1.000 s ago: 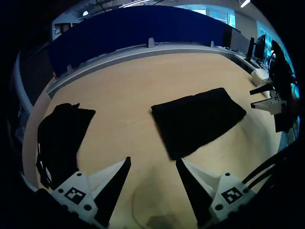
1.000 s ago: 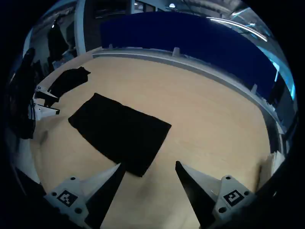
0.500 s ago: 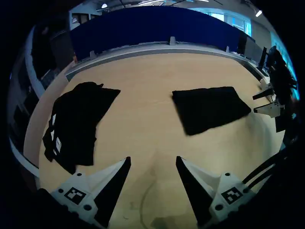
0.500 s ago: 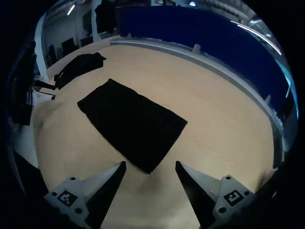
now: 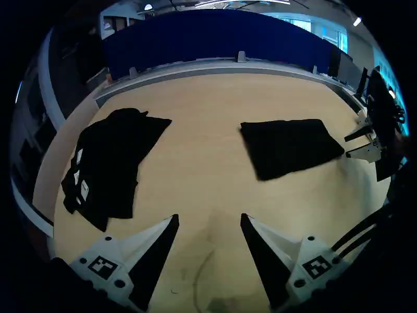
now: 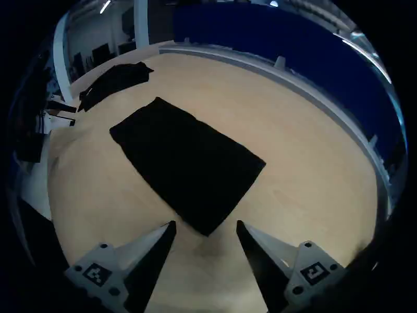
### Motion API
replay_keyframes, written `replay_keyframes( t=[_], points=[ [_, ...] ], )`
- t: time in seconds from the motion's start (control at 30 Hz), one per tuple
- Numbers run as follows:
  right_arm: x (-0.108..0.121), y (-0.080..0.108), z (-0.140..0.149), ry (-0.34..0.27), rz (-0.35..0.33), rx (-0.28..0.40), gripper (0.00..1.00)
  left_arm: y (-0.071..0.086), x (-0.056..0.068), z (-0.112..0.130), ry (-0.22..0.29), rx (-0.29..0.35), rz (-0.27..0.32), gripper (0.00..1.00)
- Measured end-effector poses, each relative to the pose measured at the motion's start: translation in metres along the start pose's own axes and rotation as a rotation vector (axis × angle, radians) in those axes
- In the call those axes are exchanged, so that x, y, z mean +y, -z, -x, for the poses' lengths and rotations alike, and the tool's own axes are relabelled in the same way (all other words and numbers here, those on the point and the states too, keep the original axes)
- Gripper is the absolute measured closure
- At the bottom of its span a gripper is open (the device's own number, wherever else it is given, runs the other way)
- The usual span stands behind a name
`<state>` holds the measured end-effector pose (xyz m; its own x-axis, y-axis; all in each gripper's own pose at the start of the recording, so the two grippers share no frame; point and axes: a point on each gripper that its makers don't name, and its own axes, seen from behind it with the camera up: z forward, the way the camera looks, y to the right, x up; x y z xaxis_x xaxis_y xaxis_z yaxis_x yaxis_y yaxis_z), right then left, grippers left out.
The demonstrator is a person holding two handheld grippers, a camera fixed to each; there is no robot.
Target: Fold towel
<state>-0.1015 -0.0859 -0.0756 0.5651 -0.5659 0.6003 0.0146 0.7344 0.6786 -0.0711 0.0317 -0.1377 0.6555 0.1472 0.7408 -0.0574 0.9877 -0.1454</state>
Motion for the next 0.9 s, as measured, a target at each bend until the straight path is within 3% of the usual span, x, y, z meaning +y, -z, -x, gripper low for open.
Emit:
replay_keyframes(
  t=[0.1, 0.3, 0.5, 0.63, 0.77, 0.9],
  points=[
    [-0.002, -0.004, 0.007, 0.005, -0.012, -0.029, 0.37, 0.001, -0.001, 0.001, 0.0, -0.001, -0.002, 0.13],
    [-0.003, -0.009, 0.015, 0.008, -0.016, -0.053, 0.42, 0.004, -0.003, 0.003, -0.001, 0.0, -0.004, 0.13],
    [-0.005, -0.013, 0.02, -0.009, -0.036, -0.073, 0.71, 0.005, -0.005, 0.005, 0.001, -0.001, -0.005, 0.13],
    [-0.004, -0.015, 0.02, -0.021, -0.036, -0.073, 0.86, 0.004, -0.004, 0.006, 0.001, -0.004, -0.003, 0.13],
    [-0.005, -0.015, 0.019, -0.021, -0.037, -0.075, 0.94, 0.003, -0.004, 0.006, -0.001, -0.006, -0.001, 0.13],
    [-0.005, -0.014, 0.019, -0.006, -0.034, -0.072, 0.97, 0.003, -0.003, 0.007, 0.0, -0.007, 0.001, 0.13]
  ],
)
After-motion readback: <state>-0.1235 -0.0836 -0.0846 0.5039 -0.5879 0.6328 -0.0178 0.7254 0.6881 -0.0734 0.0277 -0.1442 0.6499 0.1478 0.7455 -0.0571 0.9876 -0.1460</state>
